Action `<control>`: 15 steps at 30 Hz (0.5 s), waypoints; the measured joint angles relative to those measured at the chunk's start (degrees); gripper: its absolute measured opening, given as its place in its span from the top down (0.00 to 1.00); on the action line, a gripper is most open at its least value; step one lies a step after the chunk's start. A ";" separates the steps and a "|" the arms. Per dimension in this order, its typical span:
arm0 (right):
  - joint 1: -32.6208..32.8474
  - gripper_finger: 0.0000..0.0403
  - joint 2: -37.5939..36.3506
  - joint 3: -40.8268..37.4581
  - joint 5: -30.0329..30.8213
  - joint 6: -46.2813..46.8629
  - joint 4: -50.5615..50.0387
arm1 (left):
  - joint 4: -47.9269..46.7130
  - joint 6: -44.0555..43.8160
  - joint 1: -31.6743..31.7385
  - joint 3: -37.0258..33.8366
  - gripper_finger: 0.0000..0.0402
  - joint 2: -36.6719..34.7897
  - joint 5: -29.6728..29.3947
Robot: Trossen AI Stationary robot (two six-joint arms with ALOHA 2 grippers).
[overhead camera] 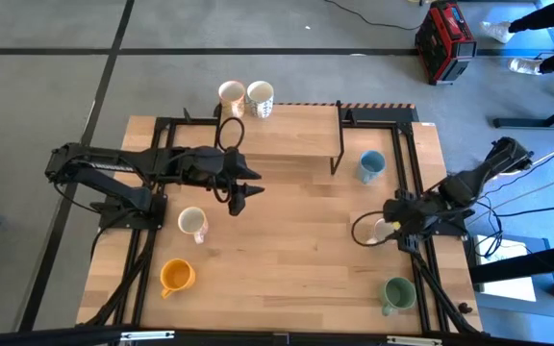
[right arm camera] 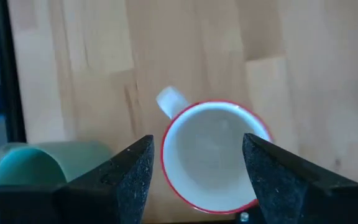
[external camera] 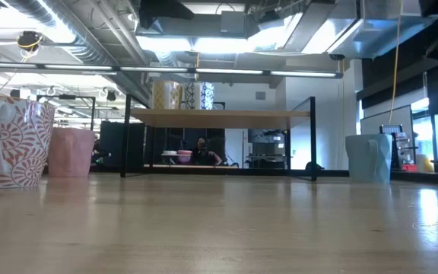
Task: Place coffee mugs
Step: Put the gray pattern mug on the shelf
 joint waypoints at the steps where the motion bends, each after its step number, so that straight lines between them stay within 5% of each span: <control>1: 0.00 0.41 0.27 -0.47 -0.69 -0.01 0.26 | -0.01 0.05 0.00 0.00 0.54 0.00 -0.01; 15: 0.02 0.41 10.97 -4.41 -8.22 -0.06 5.34 | -0.02 0.25 0.04 0.00 0.54 -0.02 -1.76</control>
